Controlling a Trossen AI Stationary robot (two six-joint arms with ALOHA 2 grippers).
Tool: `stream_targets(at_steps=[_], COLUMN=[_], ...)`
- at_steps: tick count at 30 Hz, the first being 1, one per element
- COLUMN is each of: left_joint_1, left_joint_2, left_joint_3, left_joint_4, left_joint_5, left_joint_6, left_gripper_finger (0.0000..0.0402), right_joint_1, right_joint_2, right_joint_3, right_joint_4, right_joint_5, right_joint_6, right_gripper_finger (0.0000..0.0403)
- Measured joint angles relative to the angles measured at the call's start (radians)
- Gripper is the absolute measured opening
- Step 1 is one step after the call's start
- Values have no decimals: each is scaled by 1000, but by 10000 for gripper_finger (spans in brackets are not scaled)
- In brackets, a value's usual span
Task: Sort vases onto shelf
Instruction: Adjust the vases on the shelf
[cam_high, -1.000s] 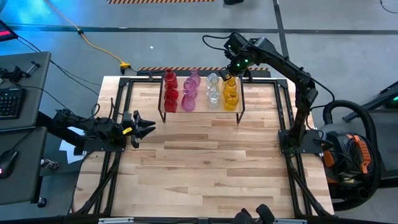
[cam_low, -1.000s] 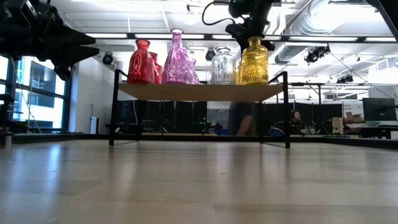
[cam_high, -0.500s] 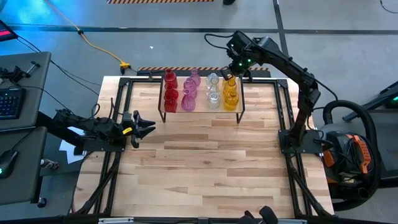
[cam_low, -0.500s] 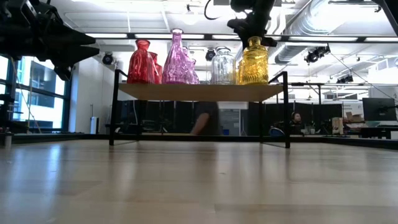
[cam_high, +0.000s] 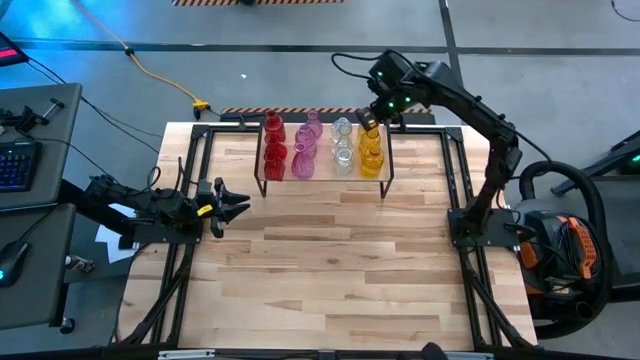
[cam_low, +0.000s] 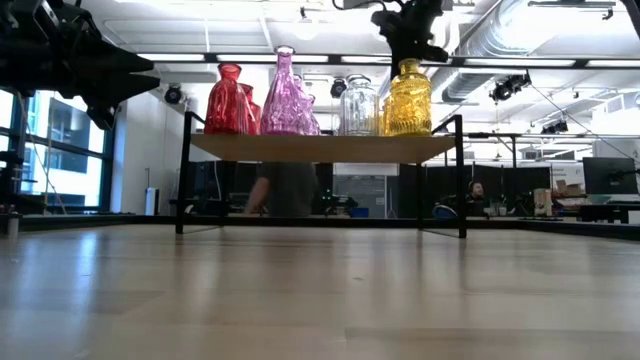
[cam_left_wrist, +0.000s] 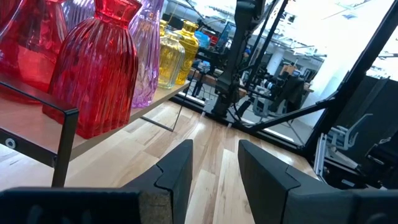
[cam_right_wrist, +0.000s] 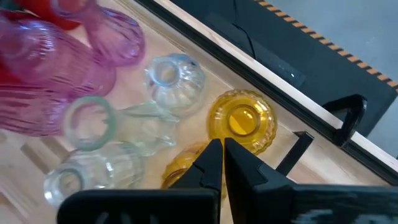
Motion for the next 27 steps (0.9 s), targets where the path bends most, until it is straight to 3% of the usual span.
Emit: stream_targets(at_steps=[17, 27], left_joint_1=[0, 0], left_joint_2=[0, 0], left_joint_3=[0, 0], left_joint_4=[1, 1], left_joint_5=[-18, -18], left_joint_6=[-54, -55], left_gripper_finger=[120, 120], right_joint_1=[201, 260], right_joint_2=[-33, -33], right_joint_3=[0, 0], right_joint_4=[174, 302], right_joint_5=[-3, -66], right_joint_6=[0, 4], right_gripper_finger=[0, 0])
